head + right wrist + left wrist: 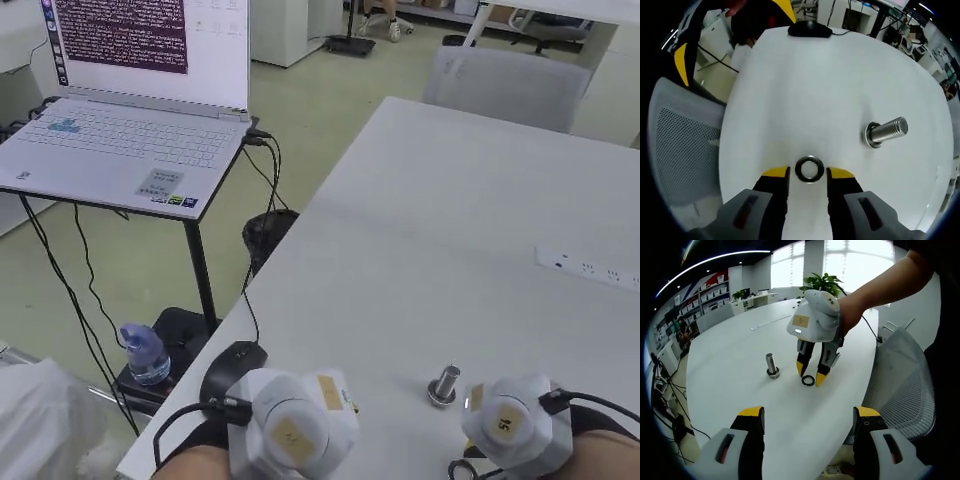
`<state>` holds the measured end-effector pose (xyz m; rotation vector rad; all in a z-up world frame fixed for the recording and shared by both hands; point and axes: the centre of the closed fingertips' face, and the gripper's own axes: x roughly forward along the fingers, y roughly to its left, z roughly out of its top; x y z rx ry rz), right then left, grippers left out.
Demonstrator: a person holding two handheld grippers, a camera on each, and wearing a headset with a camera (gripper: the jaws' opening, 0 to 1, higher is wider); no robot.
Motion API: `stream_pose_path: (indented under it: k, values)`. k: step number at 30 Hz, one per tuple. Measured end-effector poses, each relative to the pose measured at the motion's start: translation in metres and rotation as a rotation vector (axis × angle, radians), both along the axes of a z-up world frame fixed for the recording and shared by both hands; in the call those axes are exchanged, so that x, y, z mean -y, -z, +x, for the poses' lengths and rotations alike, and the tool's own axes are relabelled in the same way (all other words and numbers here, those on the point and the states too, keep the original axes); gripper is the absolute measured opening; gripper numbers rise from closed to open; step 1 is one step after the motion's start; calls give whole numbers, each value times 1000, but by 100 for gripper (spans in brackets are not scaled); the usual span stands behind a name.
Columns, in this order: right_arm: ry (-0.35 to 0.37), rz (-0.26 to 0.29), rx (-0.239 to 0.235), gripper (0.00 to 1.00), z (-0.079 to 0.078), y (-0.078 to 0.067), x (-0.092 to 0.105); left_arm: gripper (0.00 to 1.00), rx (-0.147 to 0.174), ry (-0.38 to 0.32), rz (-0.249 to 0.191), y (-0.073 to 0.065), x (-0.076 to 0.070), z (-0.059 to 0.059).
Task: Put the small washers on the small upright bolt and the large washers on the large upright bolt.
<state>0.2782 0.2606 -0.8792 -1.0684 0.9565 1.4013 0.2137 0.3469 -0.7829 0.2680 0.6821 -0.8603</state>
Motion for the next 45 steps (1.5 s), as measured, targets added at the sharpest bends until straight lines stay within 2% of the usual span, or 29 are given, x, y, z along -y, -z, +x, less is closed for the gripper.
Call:
stream_pose_path:
  k: [9,12,16,21,27,30,32,39,45]
  values:
    - [-1,-15,3,25,0,0,0,71,3,0,0,-2,0,2]
    - [-48,-29,18,25,-2,0,0,71,4,2,2,-2,0,2]
    - [-59,-34,13,24,0,0,1,70,2,0,-1,-2,0,2]
    - [-50,-33,19,22,-1,0,0,70,2,2,-3,-2,1,1]
    - [-31,-15,6,21,1,-1,0,70,7,4,0,-5,0,2]
    - [-34,-24,2,21,0,-2,2,69,8,2,0,-6,0,3]
    - [-28,-34,-15,21,-1,-5,5,69,11,2,0,-7,0,4]
    - [-8,-40,-23,21,4,-20,13,73,23,1,-5,-7,5,4]
    - [32,-27,-30,21,16,-43,13,76,28,3,-2,-5,8,5]
